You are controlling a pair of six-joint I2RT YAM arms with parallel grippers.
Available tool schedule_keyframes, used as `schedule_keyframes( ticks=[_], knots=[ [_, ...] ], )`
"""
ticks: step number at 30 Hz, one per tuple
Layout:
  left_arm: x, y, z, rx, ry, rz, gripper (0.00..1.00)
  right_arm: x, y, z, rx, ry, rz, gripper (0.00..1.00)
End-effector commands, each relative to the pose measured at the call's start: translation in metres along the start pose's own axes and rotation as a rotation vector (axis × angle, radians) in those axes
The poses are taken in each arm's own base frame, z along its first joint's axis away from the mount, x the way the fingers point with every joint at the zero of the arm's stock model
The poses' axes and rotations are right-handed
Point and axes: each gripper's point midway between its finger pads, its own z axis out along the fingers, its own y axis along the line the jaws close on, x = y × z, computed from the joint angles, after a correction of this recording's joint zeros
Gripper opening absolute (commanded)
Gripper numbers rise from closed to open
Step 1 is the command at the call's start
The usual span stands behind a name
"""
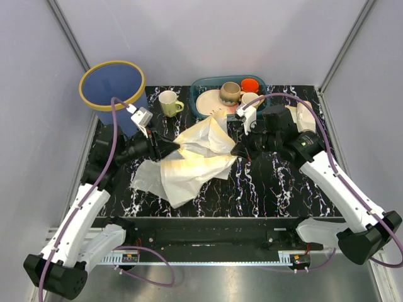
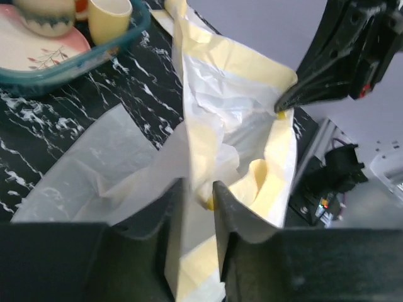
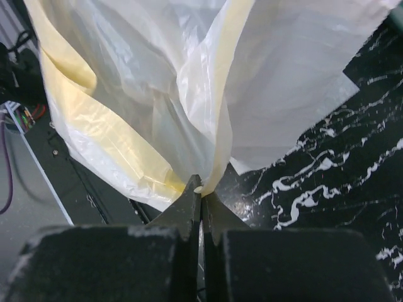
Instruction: Put the trash bags into the trash bin
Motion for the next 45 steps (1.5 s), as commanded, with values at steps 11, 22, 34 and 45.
schedule_keyframes(
  ticks=[11, 22, 34, 45],
  knots=[
    [0.07, -0.018, -0.023, 0.107, 0.11, -0.368, 0.76, -0.032, 0.022, -0.005, -0.119, -0.149, -0.065, 0.0],
    [0.038, -0.058, -0.046, 0.213, -0.025, -0.393, 0.91, -0.035, 0.028, 0.001, -0.153, -0.167, 0.019, 0.0],
    [0.068, -0.016, -0.018, 0.086, -0.015, -0.527, 0.97, -0.049, 0.031, 0.004, -0.169, -0.218, 0.122, 0.0],
    [0.073, -0.034, 0.009, 0.157, 0.007, -0.515, 0.62, -0.055, 0.037, -0.002, -0.191, -0.234, 0.119, 0.0]
  ],
)
